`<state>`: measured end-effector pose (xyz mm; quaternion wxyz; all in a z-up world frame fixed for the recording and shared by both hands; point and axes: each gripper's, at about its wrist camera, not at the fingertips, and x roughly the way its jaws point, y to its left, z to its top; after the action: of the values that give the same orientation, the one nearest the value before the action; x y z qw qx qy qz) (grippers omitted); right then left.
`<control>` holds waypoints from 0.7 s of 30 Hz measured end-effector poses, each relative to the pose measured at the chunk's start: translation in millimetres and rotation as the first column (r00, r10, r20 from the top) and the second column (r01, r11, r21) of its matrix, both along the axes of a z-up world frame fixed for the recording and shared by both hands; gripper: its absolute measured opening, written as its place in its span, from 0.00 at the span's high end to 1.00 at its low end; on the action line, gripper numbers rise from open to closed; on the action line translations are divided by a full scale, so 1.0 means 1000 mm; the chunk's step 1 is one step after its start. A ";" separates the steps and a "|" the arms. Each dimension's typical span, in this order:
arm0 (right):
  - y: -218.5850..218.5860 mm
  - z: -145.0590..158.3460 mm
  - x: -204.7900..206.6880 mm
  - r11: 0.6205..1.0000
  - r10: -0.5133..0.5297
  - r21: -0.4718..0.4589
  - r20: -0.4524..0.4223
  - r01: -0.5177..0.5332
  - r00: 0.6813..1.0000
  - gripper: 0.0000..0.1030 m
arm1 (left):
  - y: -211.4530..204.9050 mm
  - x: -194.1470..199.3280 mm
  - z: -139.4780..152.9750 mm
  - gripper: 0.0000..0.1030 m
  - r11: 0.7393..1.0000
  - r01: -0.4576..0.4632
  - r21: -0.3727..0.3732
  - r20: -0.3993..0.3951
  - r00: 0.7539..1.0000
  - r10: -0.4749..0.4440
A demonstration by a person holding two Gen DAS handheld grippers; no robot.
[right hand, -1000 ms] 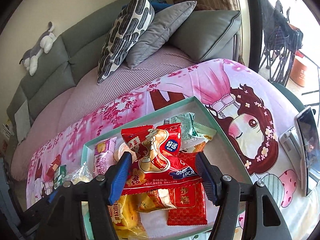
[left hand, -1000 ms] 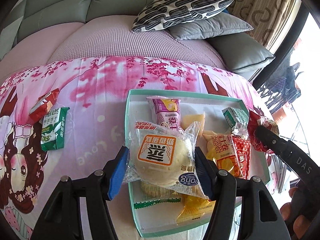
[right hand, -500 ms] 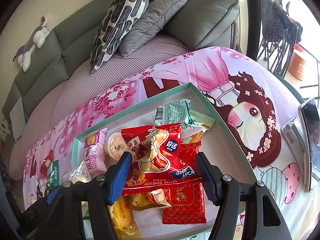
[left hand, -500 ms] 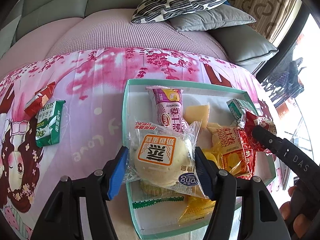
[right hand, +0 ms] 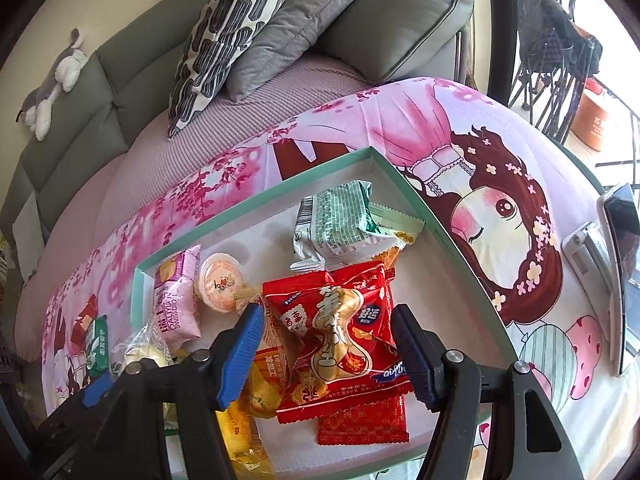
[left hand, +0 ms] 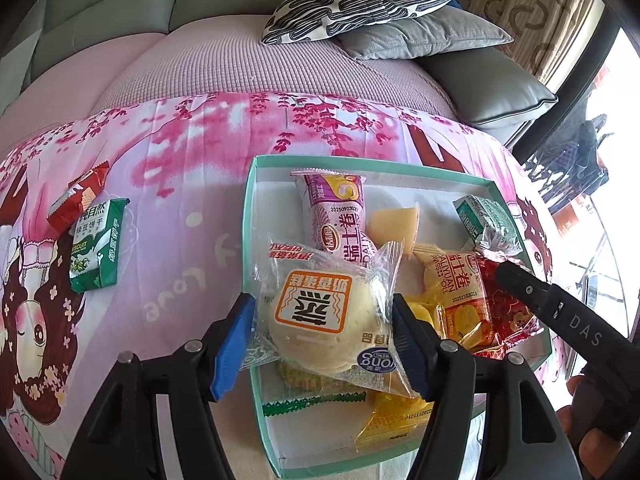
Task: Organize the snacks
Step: 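Carry the bun and red bag into the tray and open both tools, then withdraw both tools from the tray toward the last two snacks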
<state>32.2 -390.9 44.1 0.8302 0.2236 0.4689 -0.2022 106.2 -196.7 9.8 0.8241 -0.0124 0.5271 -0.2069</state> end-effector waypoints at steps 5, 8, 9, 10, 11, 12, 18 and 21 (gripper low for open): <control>-0.003 -0.006 0.000 1.000 -0.012 0.027 -0.015 0.013 1.000 0.30 | -0.004 -0.002 0.000 0.30 1.000 0.013 0.020 0.006 1.000 -0.013; -0.005 -0.007 -0.001 0.999 -0.017 0.029 -0.017 0.017 1.000 0.26 | -0.006 -0.002 -0.001 0.27 0.999 0.018 0.029 0.006 1.000 -0.019; -0.005 -0.007 -0.001 0.999 -0.018 0.029 -0.017 0.018 1.000 0.25 | -0.006 -0.002 -0.001 0.26 0.999 0.019 0.033 0.007 1.000 -0.019; -0.005 -0.007 -0.001 0.999 -0.018 0.030 -0.016 0.019 1.000 0.24 | -0.007 -0.003 -0.001 0.25 0.999 0.020 0.038 0.009 1.000 -0.020; -0.005 -0.007 -0.001 0.999 -0.018 0.032 -0.014 0.018 1.000 0.20 | -0.007 -0.003 -0.001 0.25 0.999 0.023 0.043 0.012 1.000 -0.023; -0.005 -0.007 -0.002 0.999 -0.019 0.035 -0.011 0.019 1.000 0.16 | -0.008 -0.003 0.000 0.25 0.999 0.025 0.047 0.015 1.000 -0.025; -0.007 -0.008 -0.002 0.999 -0.029 0.039 0.002 0.029 1.000 0.00 | -0.007 -0.004 0.002 0.12 0.999 0.021 0.048 0.027 0.999 -0.022; -0.008 -0.007 -0.004 0.999 -0.037 0.039 0.018 0.036 0.999 0.00 | -0.005 -0.005 0.007 0.12 0.999 0.017 0.031 0.044 0.999 -0.018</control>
<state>28.2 -399.2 37.5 0.8263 0.2500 0.4607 -0.2062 101.6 -202.0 16.7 0.8338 0.0093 0.5120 -0.2063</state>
